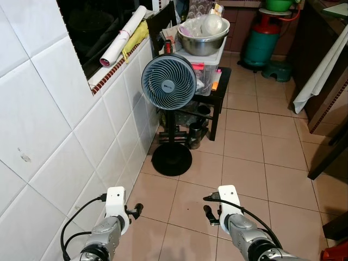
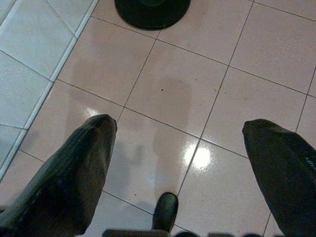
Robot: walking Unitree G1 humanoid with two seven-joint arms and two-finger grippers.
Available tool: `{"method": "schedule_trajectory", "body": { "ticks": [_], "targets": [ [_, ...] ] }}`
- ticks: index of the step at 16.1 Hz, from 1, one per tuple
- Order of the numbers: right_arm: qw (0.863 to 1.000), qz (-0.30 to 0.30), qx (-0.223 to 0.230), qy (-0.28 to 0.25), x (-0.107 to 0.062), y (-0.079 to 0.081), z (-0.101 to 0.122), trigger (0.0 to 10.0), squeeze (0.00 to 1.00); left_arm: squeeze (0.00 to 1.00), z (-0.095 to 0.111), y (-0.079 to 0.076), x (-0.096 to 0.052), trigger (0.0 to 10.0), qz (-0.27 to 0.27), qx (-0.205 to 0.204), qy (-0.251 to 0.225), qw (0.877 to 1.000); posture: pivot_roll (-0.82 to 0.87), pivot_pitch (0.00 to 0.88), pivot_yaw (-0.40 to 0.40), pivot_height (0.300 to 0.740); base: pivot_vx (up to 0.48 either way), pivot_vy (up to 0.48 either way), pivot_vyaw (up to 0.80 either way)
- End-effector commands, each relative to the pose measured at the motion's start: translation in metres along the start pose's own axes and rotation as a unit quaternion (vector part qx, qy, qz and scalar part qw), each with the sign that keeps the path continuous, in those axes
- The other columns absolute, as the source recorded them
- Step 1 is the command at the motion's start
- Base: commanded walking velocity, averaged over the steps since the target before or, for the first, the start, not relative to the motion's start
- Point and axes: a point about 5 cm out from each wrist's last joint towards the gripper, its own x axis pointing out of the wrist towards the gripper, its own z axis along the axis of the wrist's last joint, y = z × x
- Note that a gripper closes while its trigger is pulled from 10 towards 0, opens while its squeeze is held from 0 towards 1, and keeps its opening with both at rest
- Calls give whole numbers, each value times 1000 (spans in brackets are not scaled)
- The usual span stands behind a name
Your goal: Setting the table
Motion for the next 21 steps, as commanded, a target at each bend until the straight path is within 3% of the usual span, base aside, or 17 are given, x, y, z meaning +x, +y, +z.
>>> {"method": "schedule_trajectory", "body": {
  "ticks": [1, 3, 4, 8, 10, 13, 17, 20, 21],
  "targets": [
    [1000, -3, -5, -11, 1, 0, 6, 10000, 0, 0, 3, 1, 0, 10000, 2, 1, -1, 1000, 13, 0, 43, 740, 0, 0, 0],
    [1000, -11, 18, -17, 0, 6, 3, 10000, 0, 0, 10, 1, 1, 10000, -13, 94, -16, 995, -7, 0, 83, 740, 0, 0, 0],
    [999, -13, 25, -16, 0, 6, 2, 10000, 0, 0, 11, 1, 1, 10000, -14, 108, -18, 994, -9, 0, 88, 740, 0, 0, 0],
    [999, -16, 38, -26, 0, 4, 6, 10000, 0, 0, 31, -8, 3, 10000, -28, 126, -58, 990, -18, 0, 104, 740, 0, 0, 0],
    [997, -16, 32, -68, 1, -5, 29, 10000, 0, 0, 53, -12, 4, 10000, -53, 111, -109, 986, -25, 0, 97, 740, 0, 0, 0],
    [991, -7, 23, -131, -2, -24, 59, 10000, 0, 0, 85, -4, -4, 10000, -60, 153, -204, 965, -12, 0, 80, 740, 0, 0, 0],
    [985, 22, -15, -172, -8, -36, 63, 10000, 0, 0, 71, 12, -20, 10000, -61, 176, -258, 948, 10, 0, 52, 740, 0, 0, 0],
    [978, 36, -19, -202, -15, -46, 66, 10000, 0, 0, 55, 12, -38, 10000, -70, 198, -297, 932, 32, 0, 28, 740, 0, 0, 0],
    [975, 40, -21, -217, -19, -51, 65, 10000, 0, 0, 57, 11, -51, 10000, -65, 218, -335, 914, 36, 0, 31, 740, 0, 0, 0]
  ]
}}
